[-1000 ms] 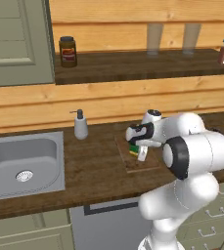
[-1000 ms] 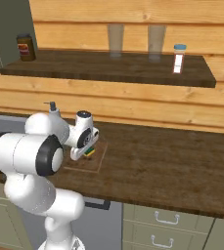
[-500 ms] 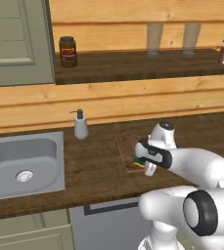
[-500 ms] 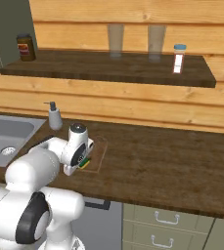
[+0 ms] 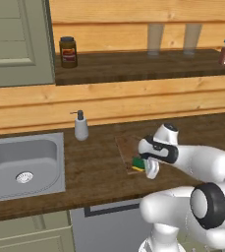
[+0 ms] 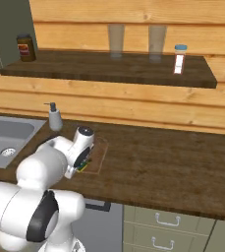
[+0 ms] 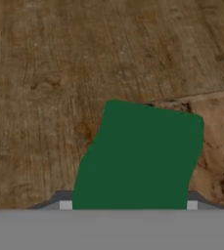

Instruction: Pick up the sponge from the counter and clean the cutting board by briefly scrubbing or pressing down on the cutting board. Once finished, release the sponge.

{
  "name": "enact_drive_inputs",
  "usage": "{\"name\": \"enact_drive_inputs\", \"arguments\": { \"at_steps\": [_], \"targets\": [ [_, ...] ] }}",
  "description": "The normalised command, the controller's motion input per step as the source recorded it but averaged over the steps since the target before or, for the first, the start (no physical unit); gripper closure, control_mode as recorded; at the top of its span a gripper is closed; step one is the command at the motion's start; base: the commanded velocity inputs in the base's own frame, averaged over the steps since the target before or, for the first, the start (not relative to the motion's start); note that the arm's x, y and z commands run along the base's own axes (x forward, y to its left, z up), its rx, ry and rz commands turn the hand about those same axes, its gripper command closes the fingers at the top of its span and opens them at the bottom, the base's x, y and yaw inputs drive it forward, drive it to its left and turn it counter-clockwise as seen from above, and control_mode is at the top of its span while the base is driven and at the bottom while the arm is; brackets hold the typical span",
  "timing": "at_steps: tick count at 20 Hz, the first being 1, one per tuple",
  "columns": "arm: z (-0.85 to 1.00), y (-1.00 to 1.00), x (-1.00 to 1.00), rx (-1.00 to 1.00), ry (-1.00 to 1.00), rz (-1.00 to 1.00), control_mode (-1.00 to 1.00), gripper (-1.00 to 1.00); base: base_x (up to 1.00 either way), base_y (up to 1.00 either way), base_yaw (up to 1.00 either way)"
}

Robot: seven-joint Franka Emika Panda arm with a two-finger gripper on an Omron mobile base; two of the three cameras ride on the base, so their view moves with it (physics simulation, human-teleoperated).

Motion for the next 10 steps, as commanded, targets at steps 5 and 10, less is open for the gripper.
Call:
{"name": "enact_drive_inputs", "arguments": {
  "at_steps": [5, 10],
  "targets": [
    [0.04, 0.35, 0.12, 0.02, 0.07, 0.20, -1.00, 1.00, 0.00, 0.00, 0.00],
    [0.03, 0.37, 0.00, 0.00, 0.00, 0.12, -1.00, 1.00, 0.00, 0.00, 0.00]
  ]
}}
